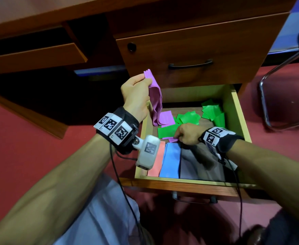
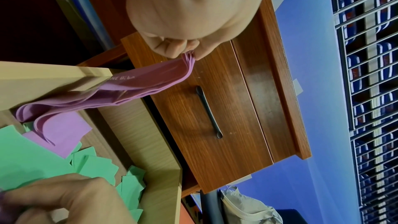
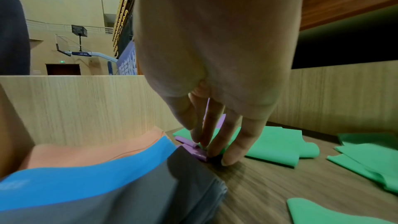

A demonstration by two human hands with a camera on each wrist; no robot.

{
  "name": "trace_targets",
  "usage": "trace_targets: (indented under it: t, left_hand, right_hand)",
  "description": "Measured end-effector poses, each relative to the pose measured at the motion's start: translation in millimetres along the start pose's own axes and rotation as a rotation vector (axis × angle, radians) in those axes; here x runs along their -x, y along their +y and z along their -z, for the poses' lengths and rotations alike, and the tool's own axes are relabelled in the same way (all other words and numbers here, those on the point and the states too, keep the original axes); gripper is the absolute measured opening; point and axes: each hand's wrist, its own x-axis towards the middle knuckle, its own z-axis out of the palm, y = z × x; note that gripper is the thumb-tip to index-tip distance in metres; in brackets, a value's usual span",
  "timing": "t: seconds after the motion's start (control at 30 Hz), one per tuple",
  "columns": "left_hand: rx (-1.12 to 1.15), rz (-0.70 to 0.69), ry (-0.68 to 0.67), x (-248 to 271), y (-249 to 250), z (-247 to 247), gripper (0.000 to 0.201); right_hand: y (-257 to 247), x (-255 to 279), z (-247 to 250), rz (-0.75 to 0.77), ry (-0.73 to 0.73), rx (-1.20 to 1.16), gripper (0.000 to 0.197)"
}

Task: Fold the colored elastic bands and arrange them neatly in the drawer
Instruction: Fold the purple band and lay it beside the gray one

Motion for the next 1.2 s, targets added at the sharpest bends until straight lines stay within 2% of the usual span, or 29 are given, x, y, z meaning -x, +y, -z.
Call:
trace_targets:
  t: [0.13, 0.6, 0.77, 0.9, 1.07, 1.2]
  left_hand:
    - [0.000, 0.002, -0.009, 0.5, -0.5, 0.2, 0.030]
    - [-0.019, 0.011, -0.008, -3.9, -3.1, 0.9, 0.030]
    - [-0.037, 0.018, -0.012, -5.1, -4.4, 0.6, 0.030]
    - [-0.039, 0.011, -0.012, -3.4, -4.5, 0.6, 0.030]
    - [-0.016, 0.007, -0.007, -4.2, -4.8, 0.3, 0.031]
    - [-0.009, 0.007, -0.010, -8.3, -5.7, 0.7, 0.032]
  right_hand:
    - [4.1, -3.0, -0.5, 0.059, 0.011, 0.021, 0.039]
    - [2.5, 0.6, -2.3, 0.134, -0.095, 0.103, 0.052]
    - [2.2, -0.9, -2.9, 0.146, -0.123, 0.188, 0.048]
    - [0.9, 3.4, -2.4, 0.198, -0.066, 0.185, 0.034]
    - [-2.9, 6.1, 9.8, 0.194, 0.047, 0.083, 0.051]
    - [-9.1, 7.5, 24.8, 0.157, 0.203, 0.121, 0.040]
